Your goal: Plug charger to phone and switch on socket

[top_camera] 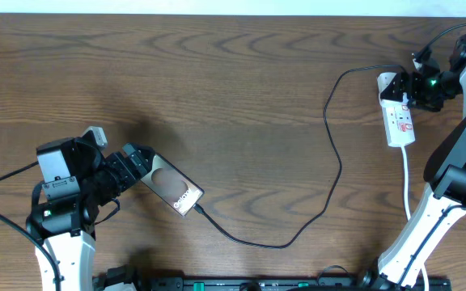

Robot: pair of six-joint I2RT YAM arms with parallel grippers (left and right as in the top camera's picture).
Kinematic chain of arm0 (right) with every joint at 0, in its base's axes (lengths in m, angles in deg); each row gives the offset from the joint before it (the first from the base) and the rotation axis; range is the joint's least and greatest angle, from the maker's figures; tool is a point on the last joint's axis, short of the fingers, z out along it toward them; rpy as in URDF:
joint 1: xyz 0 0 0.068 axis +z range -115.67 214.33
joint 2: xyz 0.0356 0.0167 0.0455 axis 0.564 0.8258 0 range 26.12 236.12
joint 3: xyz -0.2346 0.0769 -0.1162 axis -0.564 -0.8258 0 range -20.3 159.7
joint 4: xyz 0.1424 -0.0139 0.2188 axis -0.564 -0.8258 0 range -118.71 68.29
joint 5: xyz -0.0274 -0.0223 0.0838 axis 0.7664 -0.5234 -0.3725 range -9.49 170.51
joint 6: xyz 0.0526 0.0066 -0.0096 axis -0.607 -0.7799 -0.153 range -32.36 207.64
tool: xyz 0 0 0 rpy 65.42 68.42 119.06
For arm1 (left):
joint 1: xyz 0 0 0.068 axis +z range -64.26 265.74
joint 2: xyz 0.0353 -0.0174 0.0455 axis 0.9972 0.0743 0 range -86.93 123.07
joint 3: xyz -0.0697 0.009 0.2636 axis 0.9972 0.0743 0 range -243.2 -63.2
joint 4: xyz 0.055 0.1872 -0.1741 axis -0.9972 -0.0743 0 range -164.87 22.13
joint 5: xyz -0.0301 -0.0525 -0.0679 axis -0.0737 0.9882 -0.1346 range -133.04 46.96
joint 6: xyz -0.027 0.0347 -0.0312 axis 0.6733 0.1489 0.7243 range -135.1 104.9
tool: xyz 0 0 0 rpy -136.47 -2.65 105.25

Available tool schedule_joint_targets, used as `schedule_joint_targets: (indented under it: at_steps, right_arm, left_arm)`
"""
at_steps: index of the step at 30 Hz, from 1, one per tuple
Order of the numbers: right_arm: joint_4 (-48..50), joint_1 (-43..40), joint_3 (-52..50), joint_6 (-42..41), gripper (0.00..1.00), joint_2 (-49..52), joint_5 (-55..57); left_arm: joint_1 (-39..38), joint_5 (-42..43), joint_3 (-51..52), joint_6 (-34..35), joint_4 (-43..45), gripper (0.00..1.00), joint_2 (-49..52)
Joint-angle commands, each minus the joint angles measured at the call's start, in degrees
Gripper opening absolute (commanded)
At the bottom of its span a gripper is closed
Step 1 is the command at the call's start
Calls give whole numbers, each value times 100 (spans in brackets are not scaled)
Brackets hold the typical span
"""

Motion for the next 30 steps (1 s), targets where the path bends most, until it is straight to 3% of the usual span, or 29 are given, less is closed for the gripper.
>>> schedule_joint_targets:
  at_steps: [1, 25, 30]
  right_arm:
    - [-7, 105, 76, -140, 87, 42, -118]
    - [422, 396, -693, -402, 86, 52, -140]
    - [420, 433, -693, -398, 86, 52, -614]
  left_arm:
    - [-7, -55, -105, -101, -22, 91, 4]
    - [-7, -55, -105, -125, -83, 91, 4]
    - [-7, -55, -105, -122, -83, 91, 4]
